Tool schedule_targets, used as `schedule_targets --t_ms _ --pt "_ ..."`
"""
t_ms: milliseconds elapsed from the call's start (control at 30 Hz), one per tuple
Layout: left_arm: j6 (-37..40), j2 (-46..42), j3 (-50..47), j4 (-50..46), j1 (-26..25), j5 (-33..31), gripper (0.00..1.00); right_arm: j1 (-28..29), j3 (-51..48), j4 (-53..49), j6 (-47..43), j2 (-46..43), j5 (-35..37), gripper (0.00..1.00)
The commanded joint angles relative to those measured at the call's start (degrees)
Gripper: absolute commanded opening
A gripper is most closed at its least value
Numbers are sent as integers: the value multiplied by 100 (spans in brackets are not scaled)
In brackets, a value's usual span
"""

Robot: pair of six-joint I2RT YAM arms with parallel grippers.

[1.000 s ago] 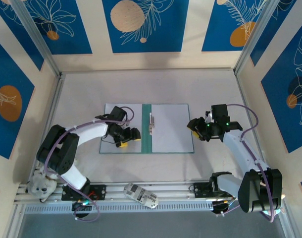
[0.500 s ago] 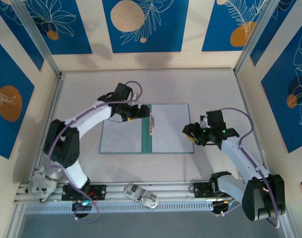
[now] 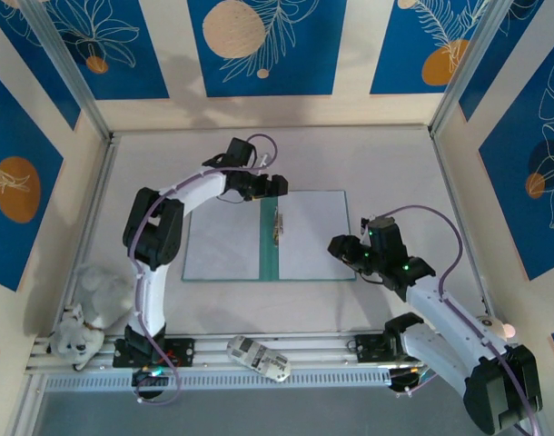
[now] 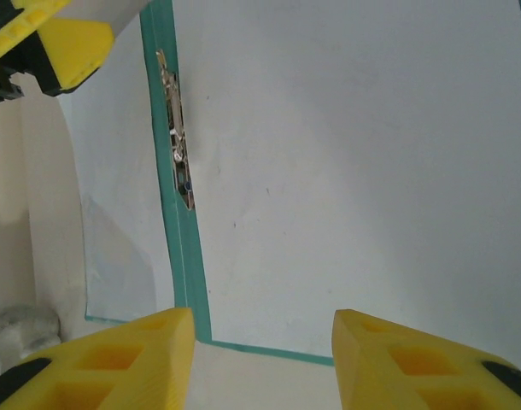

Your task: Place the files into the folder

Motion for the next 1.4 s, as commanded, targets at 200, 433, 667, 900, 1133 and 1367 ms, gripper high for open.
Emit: schedule_targets --t_ms 200,433,667,900,1133,1367 --pt "226 460 244 183 21 688 86 30 -292 564 81 5 165 47" --pt "216 548 162 284 0 819 86 -108 -337 685 124 177 6 48" --pt "216 601 137 318 -35 970 86 -164 -301 711 130 352 -75 47" --pt "243 628 70 301 -83 1005 86 -163 -302 717 149 343 -64 47" --pt "247 638 -4 298 -118 1011 86 -174 -317 720 149 348 -66 47" --pt "279 641 -32 228 -140 1067 86 -192 -328 737 167 346 -90 48"
